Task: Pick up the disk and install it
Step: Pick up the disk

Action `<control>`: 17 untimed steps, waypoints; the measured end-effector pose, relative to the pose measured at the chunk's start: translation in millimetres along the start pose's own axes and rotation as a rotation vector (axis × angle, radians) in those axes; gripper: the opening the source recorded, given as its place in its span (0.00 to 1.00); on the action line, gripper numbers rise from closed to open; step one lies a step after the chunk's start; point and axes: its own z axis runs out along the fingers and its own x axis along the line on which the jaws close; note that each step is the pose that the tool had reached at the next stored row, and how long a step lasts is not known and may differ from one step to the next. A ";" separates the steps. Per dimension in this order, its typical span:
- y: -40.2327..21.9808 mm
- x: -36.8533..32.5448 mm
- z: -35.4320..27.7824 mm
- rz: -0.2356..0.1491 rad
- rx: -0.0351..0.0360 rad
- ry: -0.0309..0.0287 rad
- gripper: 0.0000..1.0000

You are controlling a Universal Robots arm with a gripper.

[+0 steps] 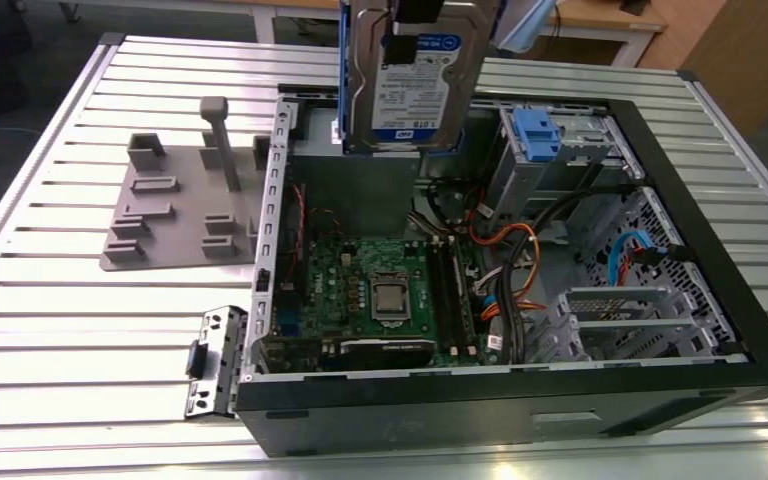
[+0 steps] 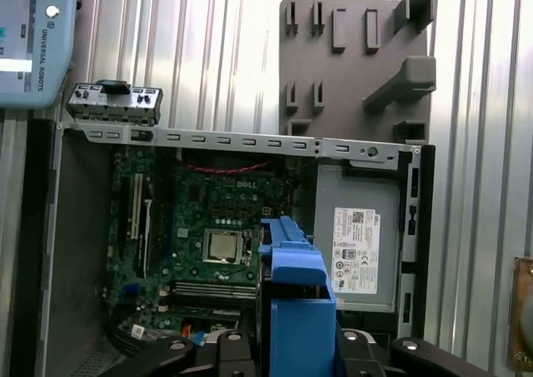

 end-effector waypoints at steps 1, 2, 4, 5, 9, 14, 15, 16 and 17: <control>0.1 1.6 0.0 0.000 0.0000 0.0000 0.36; 0.2 3.3 0.0 0.000 0.0000 0.0000 0.36; 0.4 6.6 -0.1 0.000 -0.0001 0.0000 0.36; 0.5 8.1 -0.1 0.000 0.0000 0.0000 0.36; 0.7 14.1 -0.1 0.000 0.0000 0.0000 0.36; 0.6 21.2 -0.1 0.000 0.0000 0.0000 0.36; 0.5 22.5 -0.2 0.000 0.0000 0.0000 0.36; 0.5 23.8 -0.2 0.000 -0.0001 0.0001 0.36; 0.5 25.1 -0.2 0.000 0.0000 0.0001 0.36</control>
